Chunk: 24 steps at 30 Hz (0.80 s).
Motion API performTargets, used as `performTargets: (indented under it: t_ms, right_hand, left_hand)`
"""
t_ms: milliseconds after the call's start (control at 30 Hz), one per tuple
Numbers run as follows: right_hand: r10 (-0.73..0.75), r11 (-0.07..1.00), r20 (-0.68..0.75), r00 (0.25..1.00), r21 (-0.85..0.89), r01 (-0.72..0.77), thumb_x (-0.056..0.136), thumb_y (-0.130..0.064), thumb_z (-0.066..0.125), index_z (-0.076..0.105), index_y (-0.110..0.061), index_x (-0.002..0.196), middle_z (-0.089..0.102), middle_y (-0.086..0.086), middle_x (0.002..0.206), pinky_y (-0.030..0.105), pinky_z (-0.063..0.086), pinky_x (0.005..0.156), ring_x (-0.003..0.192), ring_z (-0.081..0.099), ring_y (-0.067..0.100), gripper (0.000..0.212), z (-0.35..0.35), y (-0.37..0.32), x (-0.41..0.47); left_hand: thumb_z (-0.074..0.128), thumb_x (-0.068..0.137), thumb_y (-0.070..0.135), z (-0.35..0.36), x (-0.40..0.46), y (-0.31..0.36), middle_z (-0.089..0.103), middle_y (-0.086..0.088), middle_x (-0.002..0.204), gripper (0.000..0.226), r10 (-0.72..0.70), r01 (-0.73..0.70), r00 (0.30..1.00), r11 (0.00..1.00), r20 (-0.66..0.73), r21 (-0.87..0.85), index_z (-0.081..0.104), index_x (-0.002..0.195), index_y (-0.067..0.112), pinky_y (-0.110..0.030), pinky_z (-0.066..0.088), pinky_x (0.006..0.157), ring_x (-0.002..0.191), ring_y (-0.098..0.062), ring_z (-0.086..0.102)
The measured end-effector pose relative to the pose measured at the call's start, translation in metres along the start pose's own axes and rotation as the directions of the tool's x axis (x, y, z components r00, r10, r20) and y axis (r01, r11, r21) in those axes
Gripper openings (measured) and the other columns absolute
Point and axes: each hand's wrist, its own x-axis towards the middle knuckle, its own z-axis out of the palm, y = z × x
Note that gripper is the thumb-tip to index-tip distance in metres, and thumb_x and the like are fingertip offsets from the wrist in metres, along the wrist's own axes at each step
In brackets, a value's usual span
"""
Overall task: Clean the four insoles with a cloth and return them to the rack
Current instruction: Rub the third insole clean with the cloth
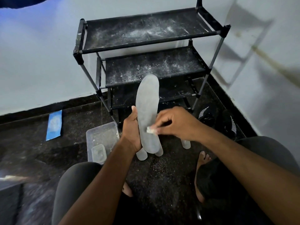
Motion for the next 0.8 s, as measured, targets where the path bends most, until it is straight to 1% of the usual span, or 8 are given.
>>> performTargets:
  t_ms: [67, 167, 300, 400, 467, 533, 700, 800]
  right_hand:
    - [0.005, 0.998, -0.119, 0.993, -0.058, -0.012, 0.078, -0.025, 0.080, 0.079, -0.015, 0.091, 0.071, -0.011, 0.088, 0.023, 0.054, 0.081, 0.084, 0.066, 0.001, 0.017, 0.003, 0.005, 0.006]
    - [0.056, 0.985, 0.093, 0.994, -0.167, -0.039, 0.078, -0.020, 0.082, 0.079, -0.017, 0.089, 0.073, -0.012, 0.092, 0.029, 0.053, 0.090, 0.090, 0.066, 0.000, 0.012, 0.015, 0.011, 0.006]
    - [0.069, 0.996, 0.283, 0.957, -0.066, -0.052, 0.079, -0.016, 0.080, 0.079, -0.015, 0.093, 0.075, -0.009, 0.091, 0.034, 0.054, 0.089, 0.088, 0.069, 0.008, 0.014, 0.002, 0.001, 0.001]
    - [0.039, 0.991, 0.085, 0.996, 0.123, -0.049, 0.079, -0.014, 0.079, 0.077, -0.008, 0.097, 0.075, -0.003, 0.094, 0.031, 0.056, 0.088, 0.090, 0.070, 0.011, 0.019, -0.006, -0.002, 0.004]
    - [0.041, 0.997, -0.039, 0.998, 0.060, -0.039, 0.078, -0.016, 0.081, 0.078, -0.009, 0.093, 0.074, -0.005, 0.092, 0.028, 0.057, 0.084, 0.086, 0.069, 0.006, 0.017, 0.003, 0.003, 0.009]
    - [0.050, 0.997, -0.047, 0.998, -0.050, -0.052, 0.078, -0.019, 0.082, 0.078, -0.013, 0.088, 0.074, -0.008, 0.090, 0.029, 0.056, 0.085, 0.087, 0.068, 0.003, 0.012, 0.018, 0.010, 0.011]
    - [0.107, 0.994, 0.231, 0.967, -0.044, -0.099, 0.077, -0.015, 0.081, 0.079, -0.014, 0.092, 0.076, -0.009, 0.090, 0.023, 0.054, 0.087, 0.085, 0.069, 0.002, 0.015, 0.024, 0.012, 0.006]
    - [0.123, 0.989, 0.415, 0.902, 0.026, -0.147, 0.080, -0.012, 0.079, 0.078, -0.011, 0.093, 0.076, -0.002, 0.090, 0.029, 0.054, 0.082, 0.083, 0.069, 0.017, 0.013, 0.015, 0.005, 0.001]
  left_hand:
    - [0.033, 0.102, 0.066, 0.001, 0.000, 0.001, 0.064, -0.022, 0.135, 0.076, 0.013, -0.013, 1.000, 1.000, 0.013, -0.007, 0.060, 0.139, 0.006, -0.050, 0.050, 0.101, 0.117, -0.036, 0.065]
    - [0.032, 0.101, 0.067, 0.000, 0.001, 0.001, 0.066, -0.025, 0.127, 0.080, 0.012, -0.012, 1.000, 1.000, -0.002, -0.022, 0.059, 0.139, 0.002, -0.053, 0.053, 0.097, 0.111, -0.041, 0.064]
    - [0.030, 0.102, 0.066, -0.001, -0.002, 0.001, 0.070, -0.022, 0.113, 0.079, 0.020, -0.021, 0.999, 0.999, -0.031, -0.040, 0.058, 0.138, 0.002, -0.050, 0.054, 0.090, 0.095, -0.037, 0.065]
    - [0.032, 0.102, 0.065, -0.001, -0.001, 0.000, 0.064, -0.022, 0.134, 0.076, 0.014, -0.014, 1.000, 0.999, -0.003, -0.038, 0.058, 0.141, 0.005, -0.051, 0.053, 0.098, 0.115, -0.038, 0.064]
    - [0.032, 0.102, 0.065, 0.000, 0.000, -0.001, 0.063, -0.022, 0.136, 0.075, 0.016, -0.016, 1.000, 1.000, 0.000, -0.016, 0.059, 0.140, 0.005, -0.050, 0.051, 0.101, 0.117, -0.037, 0.064]
    - [0.031, 0.102, 0.066, 0.000, 0.000, -0.002, 0.067, -0.022, 0.129, 0.077, -0.004, 0.004, 1.000, 1.000, 0.013, -0.029, 0.059, 0.138, 0.003, -0.049, 0.052, 0.099, 0.112, -0.036, 0.066]
    - [0.028, 0.103, 0.065, -0.006, 0.000, 0.002, 0.069, -0.018, 0.113, 0.079, -0.011, 0.012, 1.000, 0.992, 0.008, -0.129, 0.054, 0.143, 0.003, -0.044, 0.054, 0.087, 0.089, -0.030, 0.064]
    - [0.028, 0.103, 0.065, -0.006, 0.002, 0.000, 0.069, -0.017, 0.110, 0.080, -0.002, 0.003, 1.000, 0.989, 0.001, -0.146, 0.051, 0.146, 0.002, -0.044, 0.050, 0.088, 0.085, -0.027, 0.062]
